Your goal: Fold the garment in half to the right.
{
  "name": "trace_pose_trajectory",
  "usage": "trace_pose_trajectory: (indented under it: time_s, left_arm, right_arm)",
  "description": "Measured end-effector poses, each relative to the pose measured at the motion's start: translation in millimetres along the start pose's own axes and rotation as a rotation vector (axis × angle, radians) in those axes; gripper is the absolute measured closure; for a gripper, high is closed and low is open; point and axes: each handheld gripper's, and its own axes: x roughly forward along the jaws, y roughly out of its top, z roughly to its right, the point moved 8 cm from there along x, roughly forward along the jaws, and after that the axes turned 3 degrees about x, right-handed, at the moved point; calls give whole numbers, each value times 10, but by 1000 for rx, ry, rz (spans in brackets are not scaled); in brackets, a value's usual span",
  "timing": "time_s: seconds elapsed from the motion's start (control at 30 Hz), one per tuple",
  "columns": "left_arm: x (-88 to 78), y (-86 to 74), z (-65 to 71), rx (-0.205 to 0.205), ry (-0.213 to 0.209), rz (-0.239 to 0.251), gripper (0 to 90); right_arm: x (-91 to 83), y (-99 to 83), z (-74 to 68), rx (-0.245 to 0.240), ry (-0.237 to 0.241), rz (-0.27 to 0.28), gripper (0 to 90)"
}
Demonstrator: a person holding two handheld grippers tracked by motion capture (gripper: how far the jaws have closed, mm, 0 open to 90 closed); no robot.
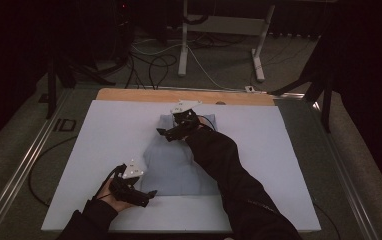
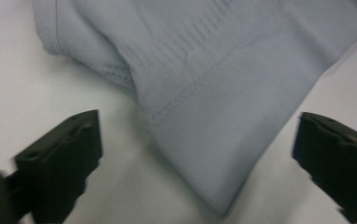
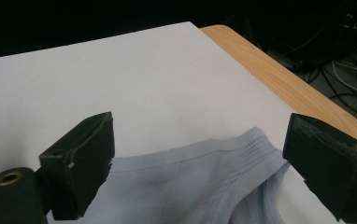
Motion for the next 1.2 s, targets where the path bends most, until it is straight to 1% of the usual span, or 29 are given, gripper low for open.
trace_pose_trajectory:
  time_s: [0.03, 0.07, 0.1, 0.13, 0.17, 0.2, 0.27, 0.3, 0.37, 0.4, 0.43, 0.47, 0.5, 0.53, 0.57, 0.6, 0.63, 0.67, 0.7, 0.73, 0.77, 0.8, 0.83, 0.87, 0.97, 1.1, 1.13, 1.17, 1.2]
  left_arm:
    - [18, -12, -4, 4, -4, -3, 95]
    - [18, -12, -4, 4, -4, -3, 144]
    - [27, -19, -14, 7, 0, -3, 167]
    - [50, -42, -24, 8, -2, -18, 178]
    - [50, -42, -24, 8, -2, -18, 218]
    - [59, -51, -20, 11, -16, -18, 260]
    - [59, -56, -19, 6, -23, -24, 303]
    - [60, -61, -14, 2, -28, -31, 303]
    - [58, -62, -8, 2, -33, -34, 344]
    - [54, -57, 39, 13, -42, -45, 377]
    - [54, -57, 39, 13, -42, -45, 401]
    - [59, -58, 58, 2, -55, -48, 419]
    - [59, -58, 58, 2, -55, -48, 438]
    - [56, -51, 86, 20, -65, -51, 463]
    - [56, -51, 86, 20, -65, -51, 486]
    - [65, -36, 125, 25, -74, -52, 518]
    - [70, -30, 146, 34, -78, -55, 543]
    - [77, -24, 174, 36, -82, -58, 555]
    - [77, -24, 174, 36, -82, -58, 561]
    - [87, -10, 207, 59, -71, -65, 573]
    - [93, -4, 216, 53, -77, -62, 618]
    - [93, -4, 216, 53, -77, -62, 641]
    - [96, -1, 212, 43, -76, -60, 669]
    - [97, 5, 205, 21, -94, -57, 722]
    - [104, 21, 227, 21, -100, -55, 827]
    - [91, 40, 234, 30, -87, -56, 850]
    - [88, 46, 233, 25, -87, -51, 851]
    - [81, 51, 228, 20, -85, -47, 854]
    - [81, 51, 228, 20, -85, -47, 854]
  right_arm:
    - [17, -9, 1, -3, 1, -2, 92]
    - [25, -13, 3, -2, 0, -5, 93]
    - [34, -16, 10, -1, -1, -4, 93]
    - [41, -19, 14, 4, 1, -5, 93]
    - [41, -19, 14, 4, 1, -5, 93]
    - [52, -22, 16, 6, 0, -10, 93]
    - [56, -20, 17, 4, 1, -9, 93]
    - [60, -20, 21, 4, 0, -9, 92]
    - [63, -22, 25, 8, 0, -9, 93]
    - [79, -38, 38, 13, -2, -13, 93]
    - [84, -42, 44, 14, -4, -13, 93]
    - [85, -48, 47, 19, -2, -14, 93]
    - [85, -48, 47, 19, -2, -14, 93]
    - [90, -53, 47, 27, -1, -14, 93]
    - [92, -54, 49, 21, -2, -16, 93]
    - [95, -53, 51, 23, -3, -17, 93]
    - [97, -52, 55, 28, -4, -17, 93]
    - [100, -50, 52, 43, -3, -19, 93]
    - [111, -46, 61, 35, 2, -13, 93]
    - [121, -47, 63, 30, 2, -19, 93]
    - [132, -46, 66, 23, 1, -23, 93]
    - [144, -42, 63, 34, 0, -24, 93]
    - [157, -39, 69, 36, 1, -22, 93]
    - [169, -36, 68, 44, 5, -20, 93]
    - [216, -28, 58, 45, 11, -25, 94]
    - [270, -10, 56, 50, 18, -33, 94]
    - [284, -6, 62, 37, 18, -37, 94]
    - [294, 1, 59, 49, 15, -40, 94]
    - [294, 1, 59, 49, 15, -40, 94]
